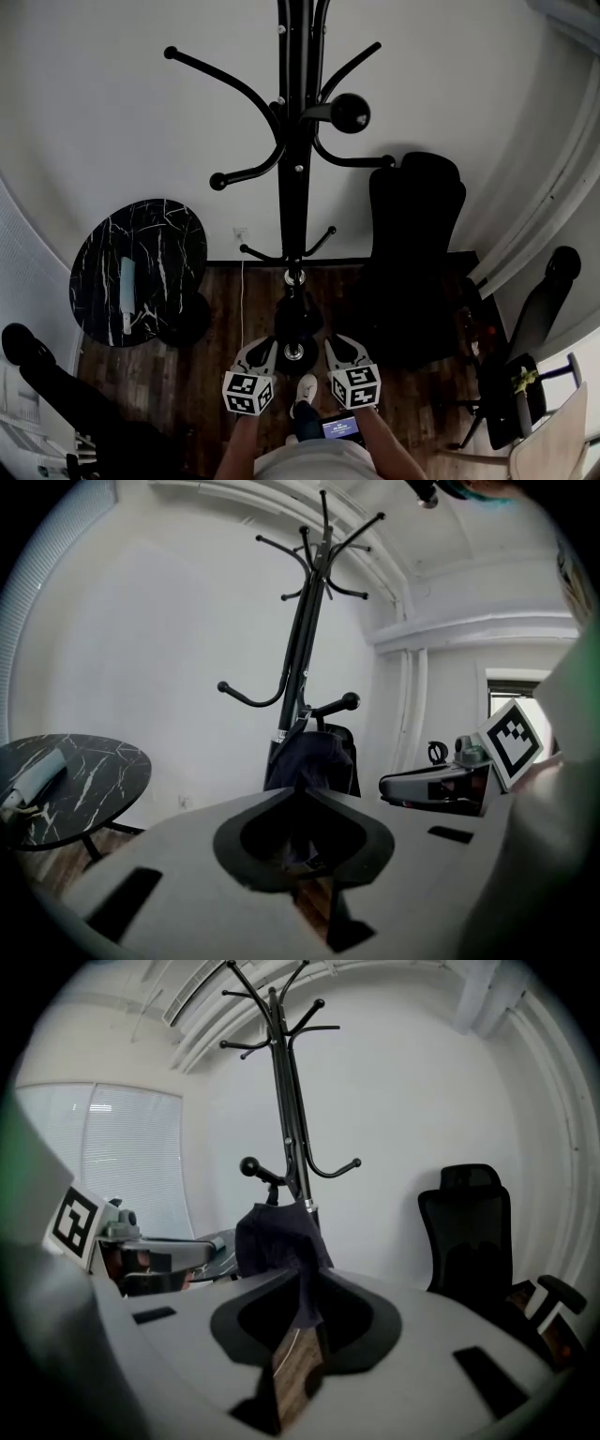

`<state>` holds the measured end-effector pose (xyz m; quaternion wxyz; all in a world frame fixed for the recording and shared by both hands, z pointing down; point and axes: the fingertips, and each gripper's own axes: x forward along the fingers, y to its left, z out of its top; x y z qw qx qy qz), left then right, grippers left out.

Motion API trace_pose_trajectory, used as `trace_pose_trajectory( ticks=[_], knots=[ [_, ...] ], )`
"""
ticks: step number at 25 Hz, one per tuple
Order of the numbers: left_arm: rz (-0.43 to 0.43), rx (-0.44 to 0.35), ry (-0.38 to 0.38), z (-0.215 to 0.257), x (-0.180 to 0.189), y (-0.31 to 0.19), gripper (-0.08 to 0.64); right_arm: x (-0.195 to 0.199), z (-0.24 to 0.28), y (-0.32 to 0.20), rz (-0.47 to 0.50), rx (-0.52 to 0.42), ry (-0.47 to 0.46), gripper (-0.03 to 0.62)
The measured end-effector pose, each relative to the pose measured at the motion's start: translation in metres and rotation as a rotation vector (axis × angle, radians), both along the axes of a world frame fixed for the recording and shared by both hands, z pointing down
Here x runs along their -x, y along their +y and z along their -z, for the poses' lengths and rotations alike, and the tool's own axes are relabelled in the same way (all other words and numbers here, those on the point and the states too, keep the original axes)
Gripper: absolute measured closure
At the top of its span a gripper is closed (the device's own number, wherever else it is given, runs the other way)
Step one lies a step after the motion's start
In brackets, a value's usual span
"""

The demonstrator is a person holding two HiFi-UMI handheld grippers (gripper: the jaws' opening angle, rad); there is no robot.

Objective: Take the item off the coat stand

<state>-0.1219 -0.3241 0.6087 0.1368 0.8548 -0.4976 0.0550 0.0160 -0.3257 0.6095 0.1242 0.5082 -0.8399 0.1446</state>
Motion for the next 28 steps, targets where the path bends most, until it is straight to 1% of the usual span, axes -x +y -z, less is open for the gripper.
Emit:
trace_pose_trajectory(
  ticks=[2, 4, 6, 8, 12, 13, 15, 21, 24, 25, 28],
  knots=[
    [0.004, 0.024, -0.004, -0.006, 0.001, -0.009, 0.537, -0.001, -0.002, -0.009, -0.002, 0.009, 0.005, 0.513],
    [0.008, 0.040, -0.002, -0.010, 0.002, -0.017, 0.533, -0.003, -0.005, -0.018, -0.004, 0.017, 0.008, 0.496],
    [0.005, 0.054, 0.004, -0.014, 0.001, -0.023, 0.464, -0.003, -0.007, -0.026, -0.002, 0.024, 0.010, 0.482],
    [-0.001, 0.065, 0.005, -0.017, 0.000, -0.029, 0.462, 0.000, -0.009, -0.034, 0.007, 0.033, 0.009, 0.471],
    [-0.012, 0.089, 0.006, -0.023, -0.004, -0.041, 0.458, 0.009, -0.015, -0.047, 0.034, 0.062, 0.004, 0.416],
    [-0.015, 0.094, 0.006, -0.024, -0.004, -0.044, 0.454, 0.011, -0.017, -0.050, 0.039, 0.066, 0.012, 0.411],
    [-0.019, 0.098, 0.003, -0.026, -0.006, -0.047, 0.454, 0.013, -0.021, -0.056, 0.046, 0.073, 0.024, 0.411],
    [-0.041, 0.108, -0.006, -0.031, -0.011, -0.053, 0.451, 0.020, -0.028, -0.063, 0.061, 0.098, 0.019, 0.413],
    [-0.045, 0.088, -0.025, -0.029, -0.011, -0.055, 0.453, 0.025, -0.033, -0.065, 0.075, 0.108, 0.031, 0.417],
    [-0.044, 0.080, -0.028, -0.028, -0.010, -0.056, 0.453, 0.026, -0.033, -0.065, 0.077, 0.106, 0.038, 0.425],
    [-0.052, 0.076, -0.019, -0.027, -0.011, -0.057, 0.501, 0.027, -0.031, -0.065, 0.081, 0.093, 0.051, 0.530]
  ],
)
